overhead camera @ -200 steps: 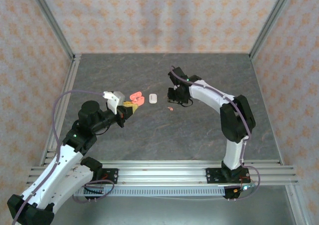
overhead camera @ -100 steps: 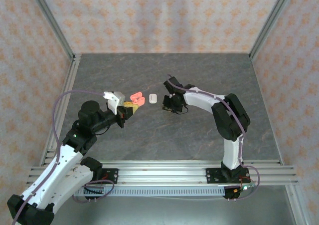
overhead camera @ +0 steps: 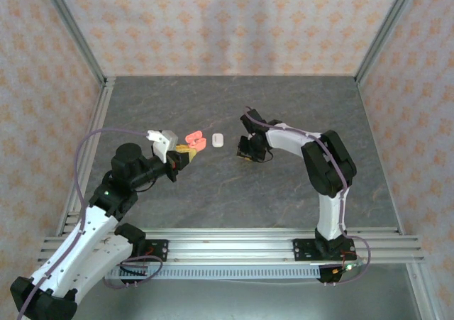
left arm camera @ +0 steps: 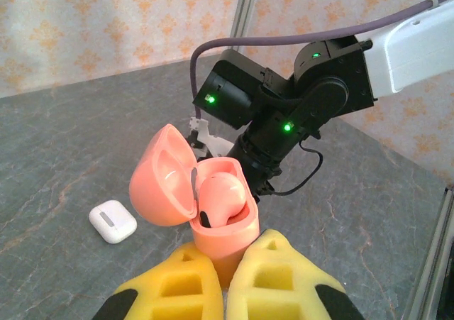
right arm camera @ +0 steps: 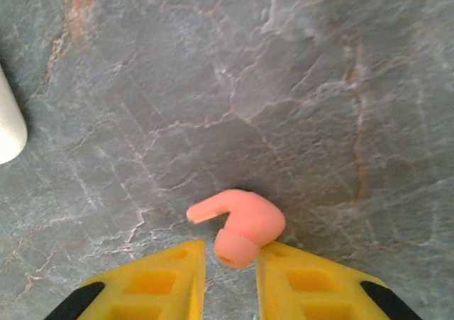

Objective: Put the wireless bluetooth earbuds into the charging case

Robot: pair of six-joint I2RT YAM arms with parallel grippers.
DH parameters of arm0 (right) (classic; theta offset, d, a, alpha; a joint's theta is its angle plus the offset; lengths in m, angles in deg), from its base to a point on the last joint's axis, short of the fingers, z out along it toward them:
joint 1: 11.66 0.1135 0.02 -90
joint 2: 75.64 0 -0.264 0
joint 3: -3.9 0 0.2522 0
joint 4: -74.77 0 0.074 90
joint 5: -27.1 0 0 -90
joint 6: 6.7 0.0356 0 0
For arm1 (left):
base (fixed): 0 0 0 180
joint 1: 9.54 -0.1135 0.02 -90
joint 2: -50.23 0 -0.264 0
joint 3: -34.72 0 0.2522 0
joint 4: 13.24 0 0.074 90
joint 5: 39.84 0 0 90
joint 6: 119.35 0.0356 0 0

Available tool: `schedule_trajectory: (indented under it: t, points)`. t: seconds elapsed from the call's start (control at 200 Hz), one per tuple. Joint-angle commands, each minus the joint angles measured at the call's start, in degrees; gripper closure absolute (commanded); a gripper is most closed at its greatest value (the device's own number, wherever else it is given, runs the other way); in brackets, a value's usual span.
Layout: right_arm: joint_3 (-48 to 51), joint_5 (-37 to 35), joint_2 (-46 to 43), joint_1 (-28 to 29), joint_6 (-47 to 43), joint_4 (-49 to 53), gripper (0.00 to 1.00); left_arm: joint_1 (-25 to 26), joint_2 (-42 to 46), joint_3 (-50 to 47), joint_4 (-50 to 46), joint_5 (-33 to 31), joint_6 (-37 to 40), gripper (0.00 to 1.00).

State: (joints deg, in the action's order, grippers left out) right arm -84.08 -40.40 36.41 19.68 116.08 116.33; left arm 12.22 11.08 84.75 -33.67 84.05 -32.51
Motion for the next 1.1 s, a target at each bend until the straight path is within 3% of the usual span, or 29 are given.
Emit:
schedule_trajectory:
  t: [0.0, 0.721, 0.876, 1.096]
  points:
    - [-0.3, -1.5, -0.2, -1.1, -1.7, 2.6, 0.74, 0.3, 0.5, 0.8, 1.3, 0.4, -0.4, 1.00]
    - [-8.9, -2.6, 2.5, -2.3, -4.2, 6.8, 0.66, 0.3, -0.3, 1.3, 0.5, -0.2, 1.2, 1.00]
    - [-6.5, -8.4, -1.5, -2.3, 1.1, 8.8, 0.61, 0.3, -1.3, 1.0, 1.9, 0.2, 1.6, 1.00]
    - [1.2, -5.1, -4.8, -2.3, 9.9, 0.4, 0.53, 0.3, -3.2, 1.5, 2.1, 1.3, 2.8, 1.00]
